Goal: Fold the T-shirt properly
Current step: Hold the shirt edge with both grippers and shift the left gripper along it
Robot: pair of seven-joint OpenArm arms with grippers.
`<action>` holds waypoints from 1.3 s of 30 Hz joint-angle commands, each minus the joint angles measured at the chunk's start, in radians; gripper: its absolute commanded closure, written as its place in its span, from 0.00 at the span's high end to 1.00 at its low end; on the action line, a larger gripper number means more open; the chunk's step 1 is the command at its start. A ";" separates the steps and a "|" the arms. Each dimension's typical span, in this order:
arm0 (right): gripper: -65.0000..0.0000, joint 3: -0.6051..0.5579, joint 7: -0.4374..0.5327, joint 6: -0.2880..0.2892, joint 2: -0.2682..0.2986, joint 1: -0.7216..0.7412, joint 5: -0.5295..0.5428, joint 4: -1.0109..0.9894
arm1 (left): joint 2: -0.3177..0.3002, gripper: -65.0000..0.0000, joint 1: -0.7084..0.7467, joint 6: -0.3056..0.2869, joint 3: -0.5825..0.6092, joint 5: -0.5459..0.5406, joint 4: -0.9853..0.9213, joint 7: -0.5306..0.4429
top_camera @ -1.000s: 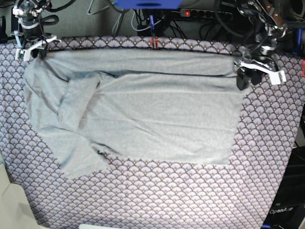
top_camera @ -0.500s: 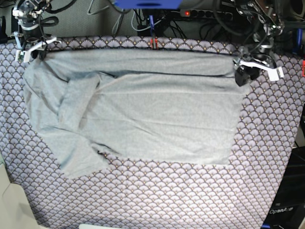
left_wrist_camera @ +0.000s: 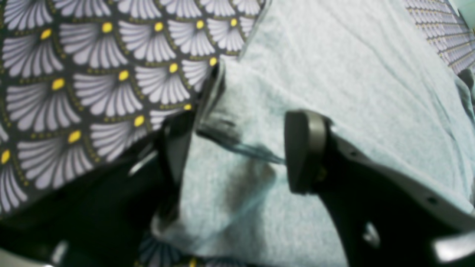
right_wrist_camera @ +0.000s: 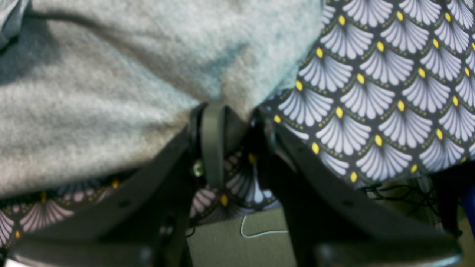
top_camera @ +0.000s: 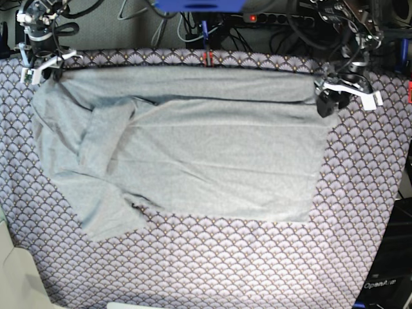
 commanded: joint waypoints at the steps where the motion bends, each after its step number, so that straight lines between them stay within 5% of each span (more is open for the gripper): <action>1: 0.23 0.006 -0.091 -0.027 0.004 -0.010 -0.084 -0.011 | -0.010 0.58 0.001 -0.013 -0.004 -0.022 0.021 -0.020; 31: 0.23 -0.029 -0.088 -0.027 0.004 -0.008 -0.084 -0.054 | -0.021 0.57 -0.042 -0.013 0.002 0.056 0.033 -0.018; 34: 0.23 -0.029 -0.087 -0.027 0.004 -0.008 -0.084 -0.058 | -0.021 0.45 -0.042 -0.013 0.002 0.056 0.033 -0.018; 39: 0.23 -0.029 -0.087 -0.027 0.004 -0.007 -0.084 -0.058 | -0.021 0.13 -0.042 -0.013 0.005 0.056 0.031 -0.018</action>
